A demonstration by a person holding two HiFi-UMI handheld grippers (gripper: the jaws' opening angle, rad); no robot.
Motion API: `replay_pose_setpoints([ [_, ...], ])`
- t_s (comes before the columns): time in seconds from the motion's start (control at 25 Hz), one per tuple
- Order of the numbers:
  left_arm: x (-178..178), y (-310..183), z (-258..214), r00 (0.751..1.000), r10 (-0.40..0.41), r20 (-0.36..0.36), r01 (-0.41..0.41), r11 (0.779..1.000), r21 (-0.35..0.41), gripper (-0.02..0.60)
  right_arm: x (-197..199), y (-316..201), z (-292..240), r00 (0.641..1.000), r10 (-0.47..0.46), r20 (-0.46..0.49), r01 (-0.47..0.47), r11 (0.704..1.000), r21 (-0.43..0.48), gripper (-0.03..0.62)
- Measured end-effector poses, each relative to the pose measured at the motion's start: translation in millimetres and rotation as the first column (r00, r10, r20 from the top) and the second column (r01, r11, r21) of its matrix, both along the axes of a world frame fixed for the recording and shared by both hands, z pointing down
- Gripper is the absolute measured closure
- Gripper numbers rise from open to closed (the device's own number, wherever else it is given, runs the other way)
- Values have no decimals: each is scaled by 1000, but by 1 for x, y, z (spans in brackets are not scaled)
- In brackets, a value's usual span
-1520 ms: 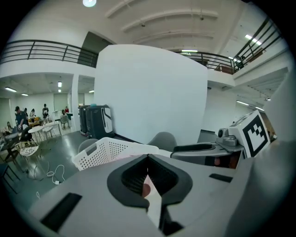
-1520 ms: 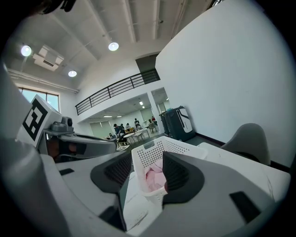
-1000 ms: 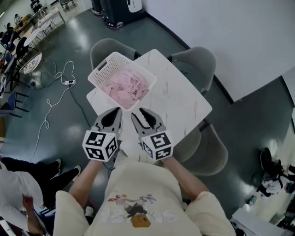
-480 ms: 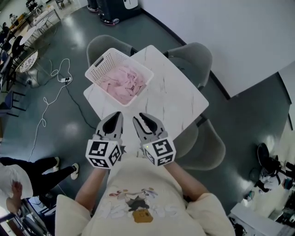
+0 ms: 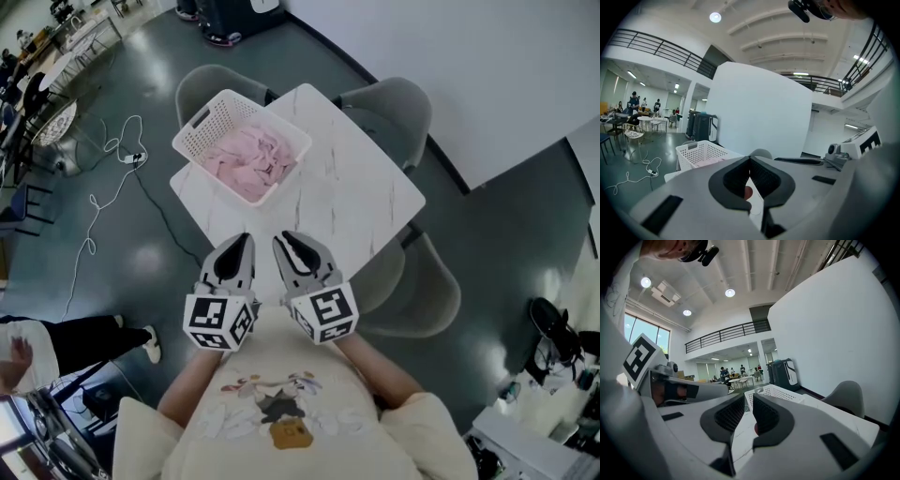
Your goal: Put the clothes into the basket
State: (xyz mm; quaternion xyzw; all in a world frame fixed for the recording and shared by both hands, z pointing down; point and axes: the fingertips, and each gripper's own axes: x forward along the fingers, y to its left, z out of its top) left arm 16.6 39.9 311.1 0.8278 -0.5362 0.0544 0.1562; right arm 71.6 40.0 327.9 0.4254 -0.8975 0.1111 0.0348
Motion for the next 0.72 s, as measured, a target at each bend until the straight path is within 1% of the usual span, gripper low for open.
replay_pose_setpoints([
  [0.16, 5, 8, 2, 1000, -7, 16, 7, 1000, 10, 571, 4, 5, 5, 1000, 13, -2, -13, 999, -34, 540],
  [0.32, 8, 15, 5, 999, -17, 33, 16, 1000, 22, 571, 5, 9, 6, 1000, 20, -5, -20, 999, -39, 549],
  [0.44, 12, 19, 12, 999, -11, 35, 11, 1000, 6, 571, 7, 14, 9, 1000, 24, -8, -24, 998, -53, 556],
  [0.6, 14, 23, 22, 999, -11, 44, 12, 1000, -11, 571, 11, 14, 17, 999, 44, -5, -45, 998, -50, 557],
  [0.72, 19, 23, 27, 998, 9, 56, -8, 1000, -15, 571, 12, 14, 19, 999, 46, -5, -46, 997, -67, 559],
])
